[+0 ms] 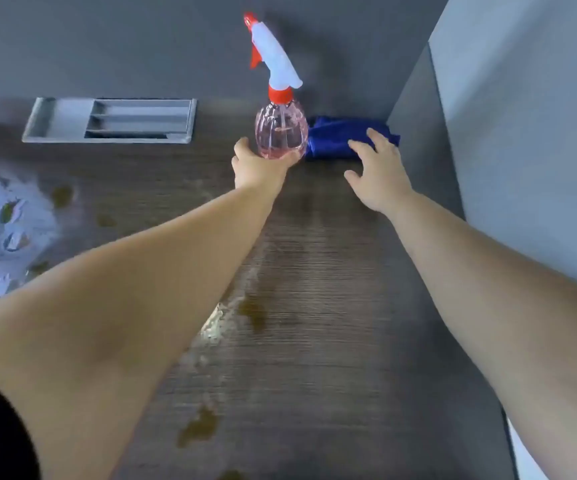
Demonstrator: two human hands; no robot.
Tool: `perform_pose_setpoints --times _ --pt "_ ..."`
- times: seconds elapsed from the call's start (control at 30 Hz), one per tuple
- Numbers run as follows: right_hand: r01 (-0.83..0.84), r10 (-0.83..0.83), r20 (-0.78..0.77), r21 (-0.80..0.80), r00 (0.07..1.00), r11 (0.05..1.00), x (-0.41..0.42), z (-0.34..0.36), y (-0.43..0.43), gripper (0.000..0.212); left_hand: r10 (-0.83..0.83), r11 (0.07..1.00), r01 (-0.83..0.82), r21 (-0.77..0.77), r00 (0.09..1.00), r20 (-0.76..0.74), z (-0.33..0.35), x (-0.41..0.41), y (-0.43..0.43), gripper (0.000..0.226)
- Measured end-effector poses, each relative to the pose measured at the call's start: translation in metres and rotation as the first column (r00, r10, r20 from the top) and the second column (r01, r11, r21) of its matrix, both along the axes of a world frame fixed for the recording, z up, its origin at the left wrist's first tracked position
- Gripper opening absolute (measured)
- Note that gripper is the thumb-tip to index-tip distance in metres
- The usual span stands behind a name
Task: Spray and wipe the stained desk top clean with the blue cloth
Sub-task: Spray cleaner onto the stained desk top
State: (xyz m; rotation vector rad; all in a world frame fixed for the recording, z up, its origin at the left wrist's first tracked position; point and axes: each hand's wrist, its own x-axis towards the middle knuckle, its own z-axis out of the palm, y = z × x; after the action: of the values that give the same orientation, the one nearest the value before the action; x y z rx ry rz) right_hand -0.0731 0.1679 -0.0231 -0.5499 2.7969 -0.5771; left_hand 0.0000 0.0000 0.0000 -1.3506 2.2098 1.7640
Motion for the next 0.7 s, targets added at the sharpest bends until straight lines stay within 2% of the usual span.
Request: perform_pose_setpoints --times 0.13,0.3,0.5,0.7 --pt "-0.136 0.157 -0.156 0.136 0.975 0.981 -0.016 -0.021 -0.018 0.051 0.001 0.999 0.002 0.046 0.997 -0.072 -0.011 -0.021 -0.014 0.094" --pt "-0.088 0.129 -0.324 0.138 0.937 0.986 -0.027 -0.032 -0.023 0.04 -0.073 0.994 0.063 -0.091 0.991 -0.109 -0.025 -0.036 -0.02 0.113" --pt "-0.126 0.155 -0.371 0.101 0.916 0.987 -0.037 -0.026 -0.022 0.029 -0.119 0.969 0.093 -0.229 0.988 -0.1 -0.02 -0.039 -0.018 0.087" --pt "-0.062 0.086 -0.303 0.087 0.949 0.994 -0.011 -0.016 -0.001 0.029 -0.199 0.965 0.179 -0.193 0.976 -0.09 -0.006 0.004 -0.002 0.075"
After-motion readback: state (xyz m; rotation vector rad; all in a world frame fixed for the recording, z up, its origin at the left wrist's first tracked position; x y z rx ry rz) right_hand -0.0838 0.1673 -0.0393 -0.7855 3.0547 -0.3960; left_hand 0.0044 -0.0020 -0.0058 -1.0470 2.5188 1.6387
